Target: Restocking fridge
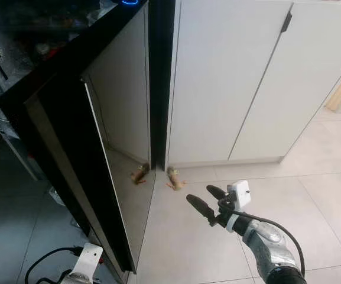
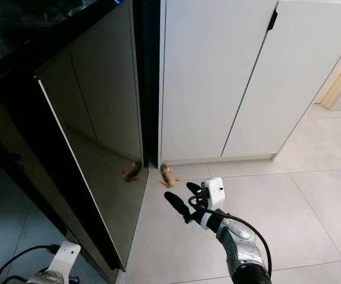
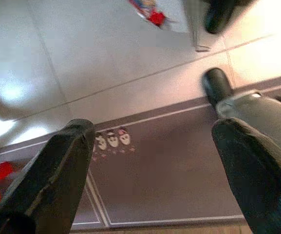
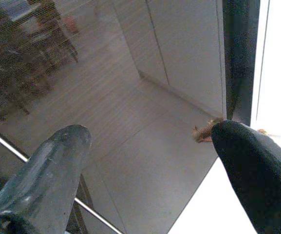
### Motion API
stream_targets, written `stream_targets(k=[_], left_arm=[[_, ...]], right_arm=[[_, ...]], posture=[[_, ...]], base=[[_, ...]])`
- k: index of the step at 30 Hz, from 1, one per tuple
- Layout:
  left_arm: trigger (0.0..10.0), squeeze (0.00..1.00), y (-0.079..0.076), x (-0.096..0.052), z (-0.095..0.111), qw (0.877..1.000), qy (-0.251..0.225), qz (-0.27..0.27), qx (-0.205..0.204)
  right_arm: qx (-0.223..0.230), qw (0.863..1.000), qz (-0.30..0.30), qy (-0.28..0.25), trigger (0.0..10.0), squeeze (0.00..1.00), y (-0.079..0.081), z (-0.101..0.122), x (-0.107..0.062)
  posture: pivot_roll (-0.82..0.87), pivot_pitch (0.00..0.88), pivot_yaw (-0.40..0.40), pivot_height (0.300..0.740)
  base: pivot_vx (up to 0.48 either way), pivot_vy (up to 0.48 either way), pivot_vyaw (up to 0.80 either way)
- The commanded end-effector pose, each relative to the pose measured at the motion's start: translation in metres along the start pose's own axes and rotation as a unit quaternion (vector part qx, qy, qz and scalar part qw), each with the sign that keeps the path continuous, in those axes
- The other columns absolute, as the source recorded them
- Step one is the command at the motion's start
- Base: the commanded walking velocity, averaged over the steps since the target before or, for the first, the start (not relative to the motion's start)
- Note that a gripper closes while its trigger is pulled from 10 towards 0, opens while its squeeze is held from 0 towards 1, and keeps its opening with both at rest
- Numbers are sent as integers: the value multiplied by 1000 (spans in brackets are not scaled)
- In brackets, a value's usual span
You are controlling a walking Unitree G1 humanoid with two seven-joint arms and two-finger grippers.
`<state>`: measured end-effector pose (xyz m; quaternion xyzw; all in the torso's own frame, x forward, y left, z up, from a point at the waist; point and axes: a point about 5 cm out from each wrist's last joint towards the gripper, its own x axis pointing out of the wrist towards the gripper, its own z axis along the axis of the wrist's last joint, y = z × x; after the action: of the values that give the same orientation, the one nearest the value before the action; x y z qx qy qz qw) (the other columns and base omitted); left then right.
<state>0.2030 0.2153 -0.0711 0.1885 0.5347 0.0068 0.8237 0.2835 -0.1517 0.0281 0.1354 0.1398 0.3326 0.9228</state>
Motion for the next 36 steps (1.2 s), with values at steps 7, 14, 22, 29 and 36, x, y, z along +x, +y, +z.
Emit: stream_targets(k=[7, 14, 22, 29, 36], left_arm=[[10000, 0, -1, 0, 3, 997, 2, -26, 74], [10000, 0, 0, 0, 8, 992, -14, -31, 123], [10000, 0, 0, -1, 16, 984, -55, -25, 169], [10000, 0, -4, -1, 14, 988, -63, -65, 127], [10000, 0, -6, -2, 14, 986, -63, -84, 132]], right_arm=[[10, 999, -1, 30, 10000, 0, 2, -15, -4], [22, 998, -14, 49, 10000, 0, 0, -25, -7], [28, 995, -33, 86, 10000, 0, -1, -42, -14], [35, 993, -40, 108, 10000, 0, 2, -54, -17], [37, 991, -42, 119, 10000, 0, 3, -59, -18]], posture=[[-138, 0, -43, 740], [-136, 0, -44, 740], [-135, 0, -45, 740], [-136, 0, -41, 740], [-138, 0, -41, 740]], base=[[0, 0, 0], [0, 0, 0], [0, 0, 0], [0, 0, 0], [0, 0, 0]])
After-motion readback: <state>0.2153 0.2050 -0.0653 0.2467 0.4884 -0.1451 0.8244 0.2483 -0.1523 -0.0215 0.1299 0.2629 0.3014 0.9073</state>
